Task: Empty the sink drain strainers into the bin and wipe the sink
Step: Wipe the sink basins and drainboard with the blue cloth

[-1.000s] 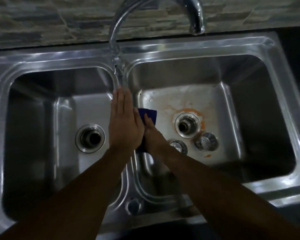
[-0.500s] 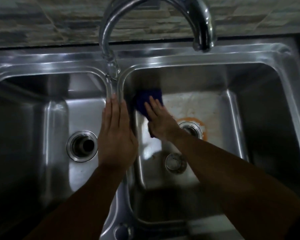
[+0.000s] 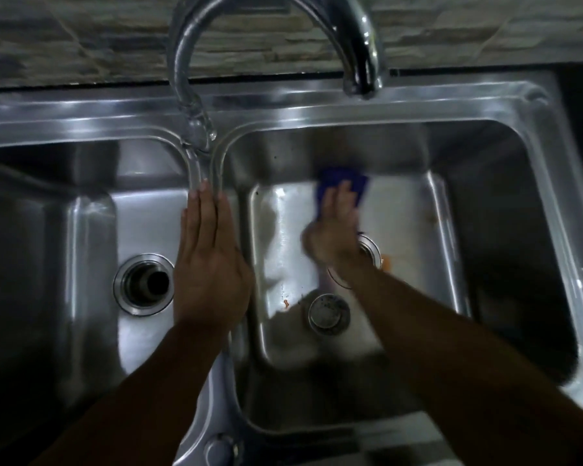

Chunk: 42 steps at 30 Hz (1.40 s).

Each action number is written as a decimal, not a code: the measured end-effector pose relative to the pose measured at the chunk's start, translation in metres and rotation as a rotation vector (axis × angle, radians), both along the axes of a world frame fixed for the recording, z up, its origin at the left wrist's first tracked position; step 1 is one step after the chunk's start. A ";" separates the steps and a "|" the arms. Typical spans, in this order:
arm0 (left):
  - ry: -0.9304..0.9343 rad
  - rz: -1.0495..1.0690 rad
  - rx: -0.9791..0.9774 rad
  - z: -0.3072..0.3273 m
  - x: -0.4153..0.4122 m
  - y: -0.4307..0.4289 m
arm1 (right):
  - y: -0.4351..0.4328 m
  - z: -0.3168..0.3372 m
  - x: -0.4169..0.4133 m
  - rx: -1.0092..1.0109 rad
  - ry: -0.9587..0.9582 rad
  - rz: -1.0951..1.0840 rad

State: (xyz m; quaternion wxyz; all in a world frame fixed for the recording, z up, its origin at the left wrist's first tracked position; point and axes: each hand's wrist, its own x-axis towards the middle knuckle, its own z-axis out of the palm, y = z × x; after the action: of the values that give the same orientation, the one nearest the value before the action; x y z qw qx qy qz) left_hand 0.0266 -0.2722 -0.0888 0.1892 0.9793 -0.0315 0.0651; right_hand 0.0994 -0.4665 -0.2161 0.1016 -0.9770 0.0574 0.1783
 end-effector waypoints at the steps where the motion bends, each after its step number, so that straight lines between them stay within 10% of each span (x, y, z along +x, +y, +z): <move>1: 0.000 0.004 0.001 0.000 0.000 0.000 | 0.031 -0.007 -0.008 0.039 -0.017 0.137; 8: -0.014 0.002 0.006 -0.002 0.000 0.001 | -0.003 -0.011 -0.008 0.117 0.055 0.630; 15: 0.001 0.005 0.011 -0.002 0.000 0.001 | -0.182 0.004 0.002 -0.230 0.163 0.199; 21: 0.003 -0.003 0.014 -0.003 -0.001 0.001 | -0.107 0.025 0.033 -0.066 0.099 -0.352; 35: -0.002 0.010 0.017 -0.002 -0.001 -0.001 | -0.047 0.017 -0.013 0.082 -0.105 0.082; 42: 0.009 0.005 0.007 -0.002 0.000 0.001 | -0.018 0.033 0.002 0.623 -0.435 -0.732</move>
State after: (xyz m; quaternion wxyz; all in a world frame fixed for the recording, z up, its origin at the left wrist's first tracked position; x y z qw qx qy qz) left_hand 0.0264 -0.2714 -0.0906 0.1855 0.9803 -0.0283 0.0609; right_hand 0.1010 -0.4844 -0.1835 0.4525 -0.8310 0.3166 -0.0673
